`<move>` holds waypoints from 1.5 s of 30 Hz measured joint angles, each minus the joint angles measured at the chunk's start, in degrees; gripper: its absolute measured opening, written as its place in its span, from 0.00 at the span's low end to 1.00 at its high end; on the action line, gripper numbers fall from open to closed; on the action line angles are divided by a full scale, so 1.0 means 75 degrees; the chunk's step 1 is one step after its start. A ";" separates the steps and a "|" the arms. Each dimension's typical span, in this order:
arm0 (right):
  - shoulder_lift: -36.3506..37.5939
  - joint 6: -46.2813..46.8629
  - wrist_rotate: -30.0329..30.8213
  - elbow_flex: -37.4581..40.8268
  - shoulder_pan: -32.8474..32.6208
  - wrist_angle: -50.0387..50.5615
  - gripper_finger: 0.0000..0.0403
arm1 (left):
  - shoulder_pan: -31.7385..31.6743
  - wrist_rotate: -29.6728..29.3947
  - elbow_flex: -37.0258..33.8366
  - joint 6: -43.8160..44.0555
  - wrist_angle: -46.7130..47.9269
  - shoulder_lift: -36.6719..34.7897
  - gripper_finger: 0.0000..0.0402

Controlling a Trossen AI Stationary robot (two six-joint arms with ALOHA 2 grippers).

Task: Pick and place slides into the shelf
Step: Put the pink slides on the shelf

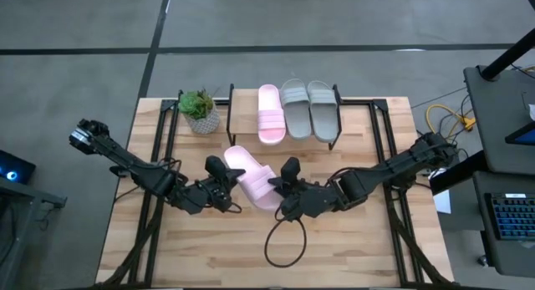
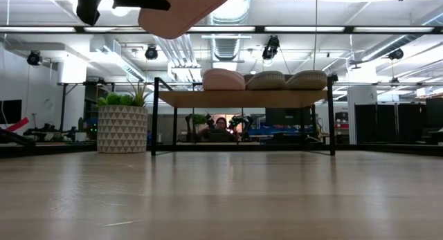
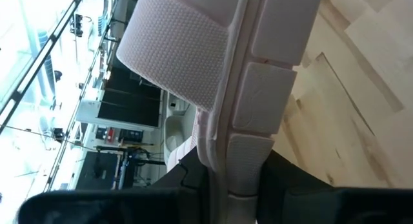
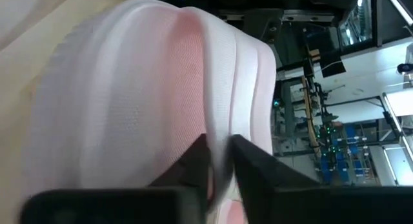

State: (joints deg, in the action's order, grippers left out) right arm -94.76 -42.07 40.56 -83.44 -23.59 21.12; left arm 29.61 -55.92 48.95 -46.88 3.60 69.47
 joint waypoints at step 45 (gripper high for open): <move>-0.0627 0.1339 0.2005 0.0015 0.1255 -0.1395 0.02 | -0.0012 -0.1058 0.0503 -0.0851 -0.2129 0.1284 0.59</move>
State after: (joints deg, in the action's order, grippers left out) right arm -99.46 -32.03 55.59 -83.33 -14.18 10.66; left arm 29.51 -63.86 52.72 -53.26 -12.37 79.10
